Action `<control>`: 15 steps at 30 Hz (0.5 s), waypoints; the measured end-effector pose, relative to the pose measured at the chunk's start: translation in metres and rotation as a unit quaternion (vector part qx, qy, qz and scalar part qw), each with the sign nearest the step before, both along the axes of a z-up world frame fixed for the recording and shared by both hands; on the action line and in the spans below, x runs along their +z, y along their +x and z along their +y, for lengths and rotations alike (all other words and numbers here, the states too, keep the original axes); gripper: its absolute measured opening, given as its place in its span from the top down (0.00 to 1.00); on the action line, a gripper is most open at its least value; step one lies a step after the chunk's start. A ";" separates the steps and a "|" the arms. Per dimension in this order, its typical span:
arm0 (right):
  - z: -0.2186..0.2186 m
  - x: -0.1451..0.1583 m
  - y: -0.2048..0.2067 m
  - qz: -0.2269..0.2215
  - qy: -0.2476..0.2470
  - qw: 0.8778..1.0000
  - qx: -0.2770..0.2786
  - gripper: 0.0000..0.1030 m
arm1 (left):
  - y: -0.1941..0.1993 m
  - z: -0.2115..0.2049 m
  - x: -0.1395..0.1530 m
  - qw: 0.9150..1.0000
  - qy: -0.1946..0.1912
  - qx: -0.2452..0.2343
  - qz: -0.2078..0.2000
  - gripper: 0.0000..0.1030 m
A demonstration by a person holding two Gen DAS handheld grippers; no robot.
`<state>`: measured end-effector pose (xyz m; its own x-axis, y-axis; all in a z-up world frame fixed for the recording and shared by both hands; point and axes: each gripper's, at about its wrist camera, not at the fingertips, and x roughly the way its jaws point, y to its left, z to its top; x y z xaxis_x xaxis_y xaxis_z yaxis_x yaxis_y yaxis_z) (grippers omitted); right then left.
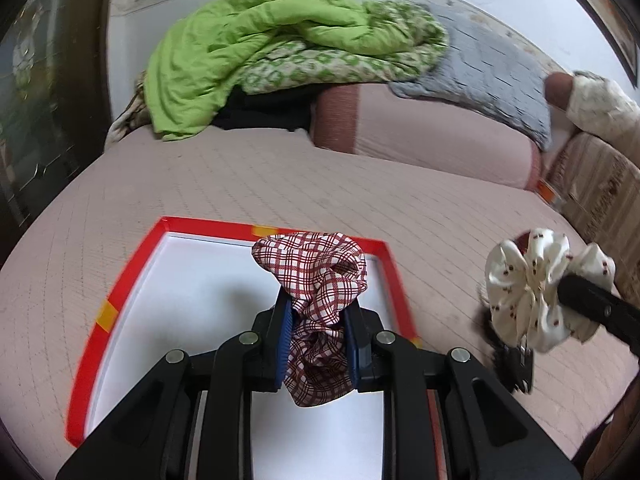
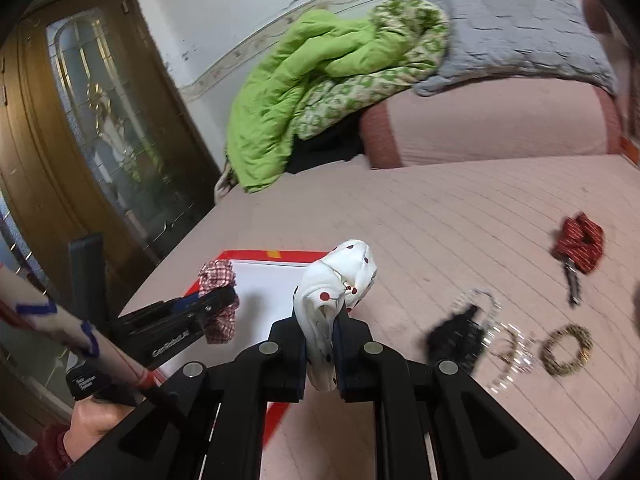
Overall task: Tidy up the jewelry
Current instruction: 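Carry both scrunchies over the red-framed tray with both grippers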
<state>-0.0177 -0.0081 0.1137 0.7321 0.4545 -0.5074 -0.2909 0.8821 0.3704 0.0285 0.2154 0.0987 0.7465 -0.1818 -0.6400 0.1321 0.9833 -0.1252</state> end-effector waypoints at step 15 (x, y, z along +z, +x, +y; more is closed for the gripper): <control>0.088 -0.018 0.101 0.064 0.034 0.996 0.058 0.88 | 0.076 0.062 -0.017 0.996 -0.012 0.066 0.050 0.79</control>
<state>0.0832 0.0798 0.0959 0.6045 0.5686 -0.5579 -0.3365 0.8171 0.4682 0.1049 0.2770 0.0818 0.6980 -0.1026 -0.7087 -0.0126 0.9878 -0.1554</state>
